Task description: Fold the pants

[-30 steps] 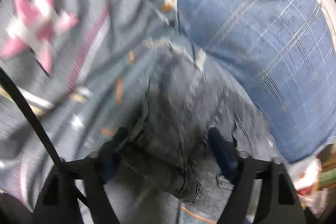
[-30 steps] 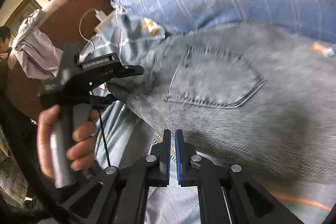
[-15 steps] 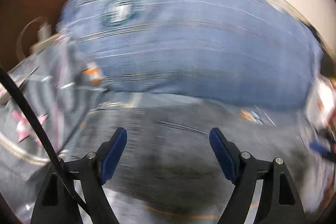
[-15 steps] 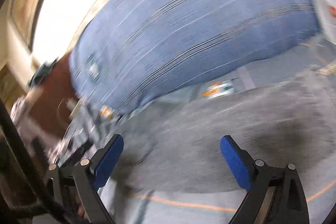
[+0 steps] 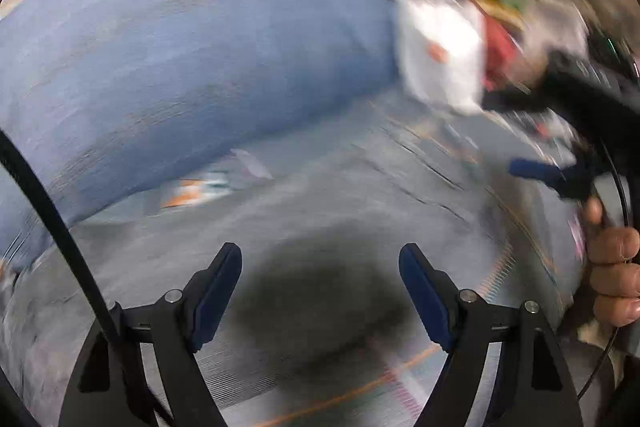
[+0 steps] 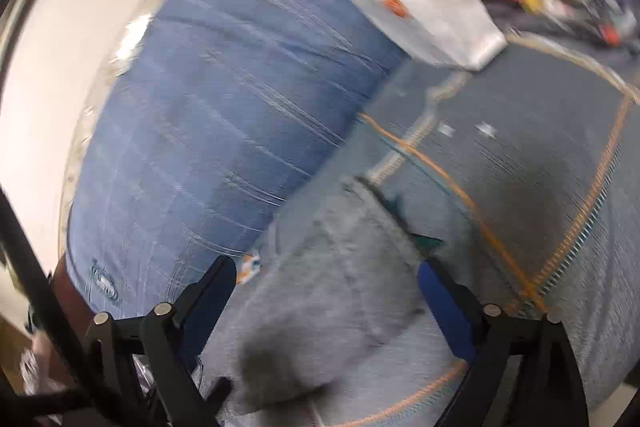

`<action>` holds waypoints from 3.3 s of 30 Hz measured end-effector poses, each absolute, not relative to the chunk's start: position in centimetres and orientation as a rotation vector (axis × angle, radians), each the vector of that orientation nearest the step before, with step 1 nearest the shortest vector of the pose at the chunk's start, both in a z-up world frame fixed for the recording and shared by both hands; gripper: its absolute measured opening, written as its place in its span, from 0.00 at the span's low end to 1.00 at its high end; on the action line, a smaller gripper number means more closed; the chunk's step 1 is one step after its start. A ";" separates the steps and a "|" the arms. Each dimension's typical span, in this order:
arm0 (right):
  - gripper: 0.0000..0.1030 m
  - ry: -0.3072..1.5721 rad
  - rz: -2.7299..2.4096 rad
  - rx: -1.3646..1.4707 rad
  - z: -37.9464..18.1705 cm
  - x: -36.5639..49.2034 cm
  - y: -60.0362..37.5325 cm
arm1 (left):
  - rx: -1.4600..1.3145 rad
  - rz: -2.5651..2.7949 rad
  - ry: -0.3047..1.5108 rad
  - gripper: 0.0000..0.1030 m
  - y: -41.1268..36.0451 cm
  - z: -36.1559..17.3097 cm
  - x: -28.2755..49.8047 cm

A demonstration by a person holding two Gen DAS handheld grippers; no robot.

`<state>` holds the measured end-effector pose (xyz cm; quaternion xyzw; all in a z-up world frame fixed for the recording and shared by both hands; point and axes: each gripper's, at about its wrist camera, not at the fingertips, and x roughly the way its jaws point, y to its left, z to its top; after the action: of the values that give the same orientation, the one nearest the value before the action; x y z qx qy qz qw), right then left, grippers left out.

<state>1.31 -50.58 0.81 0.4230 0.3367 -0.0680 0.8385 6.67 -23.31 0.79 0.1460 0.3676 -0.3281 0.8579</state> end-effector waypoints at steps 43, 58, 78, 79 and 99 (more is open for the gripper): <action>0.78 0.679 -0.198 1.315 -7.2 -1.6 -56.2 | 0.744 -0.689 0.666 0.64 -36.9 -4.7 4.5; 0.78 0.650 -0.205 1.329 -6.8 -2.1 -56.6 | 0.508 -0.743 0.806 0.19 -36.5 -3.5 8.6; 0.79 0.722 0.073 1.335 -7.4 1.9 -53.1 | 0.038 -0.727 1.015 0.18 -31.6 -3.3 9.9; 0.79 0.721 0.070 1.335 -7.3 1.9 -53.1 | 0.031 -0.726 1.017 0.18 -31.2 -3.2 9.8; 0.79 1.009 0.044 1.188 -5.0 11.1 -50.8 | -0.172 -0.731 1.048 0.16 -26.2 -2.8 11.1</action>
<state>11.07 -50.84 -4.96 0.5357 0.4547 0.0198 0.7112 11.07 -26.18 -2.79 -0.0802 0.4885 -0.3406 0.7993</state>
